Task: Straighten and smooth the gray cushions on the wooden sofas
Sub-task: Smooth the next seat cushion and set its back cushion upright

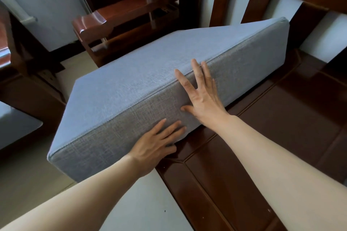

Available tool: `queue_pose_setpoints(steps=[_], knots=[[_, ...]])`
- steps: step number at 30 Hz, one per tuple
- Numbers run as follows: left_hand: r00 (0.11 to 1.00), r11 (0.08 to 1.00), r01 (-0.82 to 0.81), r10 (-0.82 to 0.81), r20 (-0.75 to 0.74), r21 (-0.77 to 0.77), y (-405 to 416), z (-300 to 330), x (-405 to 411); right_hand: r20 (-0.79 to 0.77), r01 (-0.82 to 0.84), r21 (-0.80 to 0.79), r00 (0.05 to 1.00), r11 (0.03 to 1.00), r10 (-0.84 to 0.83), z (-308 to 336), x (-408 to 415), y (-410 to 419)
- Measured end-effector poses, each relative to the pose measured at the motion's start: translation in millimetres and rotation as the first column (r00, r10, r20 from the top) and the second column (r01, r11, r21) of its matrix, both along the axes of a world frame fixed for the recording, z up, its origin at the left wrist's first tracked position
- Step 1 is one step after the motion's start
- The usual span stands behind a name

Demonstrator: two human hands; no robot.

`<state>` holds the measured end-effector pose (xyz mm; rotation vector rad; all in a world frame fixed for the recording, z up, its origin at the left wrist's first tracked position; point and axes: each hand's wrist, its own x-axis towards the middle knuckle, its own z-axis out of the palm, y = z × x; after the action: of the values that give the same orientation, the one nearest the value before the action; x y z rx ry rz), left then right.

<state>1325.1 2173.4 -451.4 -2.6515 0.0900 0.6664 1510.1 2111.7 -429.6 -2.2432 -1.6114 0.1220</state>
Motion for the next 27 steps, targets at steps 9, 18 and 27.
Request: queue_pose_setpoints(steps=[9,18,27], knots=[[0.999,1.0,0.023,-0.022,-0.042,0.021,0,-8,-1,0.02,0.049,0.126,0.998,0.991,-0.052,-18,-8,-8],[0.934,0.988,0.146,-0.121,0.336,-0.053,21,40,27,-0.019,0.126,0.106,0.992,0.986,-0.125,-2,-13,-8],[0.901,0.901,0.047,0.148,0.407,-0.431,76,82,41,-0.091,0.369,0.022,0.926,0.929,-0.366,23,-16,20]])
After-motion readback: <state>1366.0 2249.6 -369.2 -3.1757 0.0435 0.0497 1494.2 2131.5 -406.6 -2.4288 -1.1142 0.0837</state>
